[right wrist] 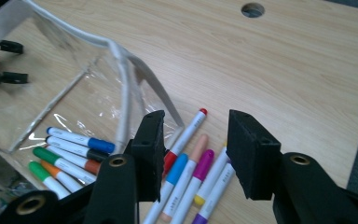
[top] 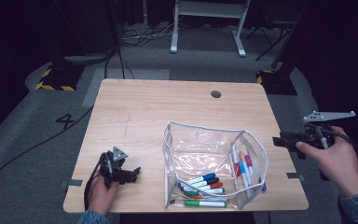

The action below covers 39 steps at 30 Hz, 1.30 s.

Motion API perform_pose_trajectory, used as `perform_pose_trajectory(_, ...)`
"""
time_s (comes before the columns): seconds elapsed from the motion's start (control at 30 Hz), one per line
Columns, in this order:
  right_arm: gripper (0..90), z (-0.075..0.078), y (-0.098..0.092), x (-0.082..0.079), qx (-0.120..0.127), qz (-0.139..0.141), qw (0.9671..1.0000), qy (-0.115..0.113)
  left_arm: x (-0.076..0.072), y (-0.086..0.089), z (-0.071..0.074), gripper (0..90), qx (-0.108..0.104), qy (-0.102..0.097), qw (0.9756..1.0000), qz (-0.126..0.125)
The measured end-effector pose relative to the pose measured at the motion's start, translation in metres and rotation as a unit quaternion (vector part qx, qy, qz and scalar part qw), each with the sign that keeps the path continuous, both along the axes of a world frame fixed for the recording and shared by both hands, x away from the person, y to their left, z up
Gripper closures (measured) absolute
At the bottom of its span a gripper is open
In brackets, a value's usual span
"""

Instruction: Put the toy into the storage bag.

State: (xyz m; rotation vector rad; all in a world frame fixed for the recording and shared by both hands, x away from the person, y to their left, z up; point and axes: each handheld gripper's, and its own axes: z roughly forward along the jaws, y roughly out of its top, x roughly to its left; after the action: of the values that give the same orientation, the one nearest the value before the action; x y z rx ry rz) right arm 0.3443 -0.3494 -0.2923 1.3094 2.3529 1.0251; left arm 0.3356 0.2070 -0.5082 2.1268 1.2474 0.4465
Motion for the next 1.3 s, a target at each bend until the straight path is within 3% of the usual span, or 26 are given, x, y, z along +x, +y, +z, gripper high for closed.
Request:
perform_pose_trajectory(0.13,58.0,-0.019,-0.01,0.003,-0.005,-0.017,0.9997,0.014,0.0,0.0,0.0,0.0,0.0,0.0,1.0,0.0)
perform_pose_trajectory(0.4,58.4,-0.069,-0.017,0.011,-0.014,-0.034,0.9973,0.064,0.0,0.0,0.0,0.0,0.0,0.0,1.0,0.0)
perform_pose_trajectory(0.83,58.3,-0.14,-0.017,0.018,-0.045,-0.042,0.9883,0.14,0.0,0.0,0.0,0.0,0.0,0.0,1.0,0.0)
perform_pose_trajectory(1.03,58.3,-0.159,-0.012,0.02,-0.05,-0.04,0.9852,0.159,0.0,0.0,0.0,0.0,0.0,0.0,1.0,0.0)
perform_pose_trajectory(1.3,63.0,-0.17,-0.011,0.025,-0.083,-0.045,0.9812,0.168,0.0,0.0,0.0,0.0,0.0,0.0,1.0,0.0)
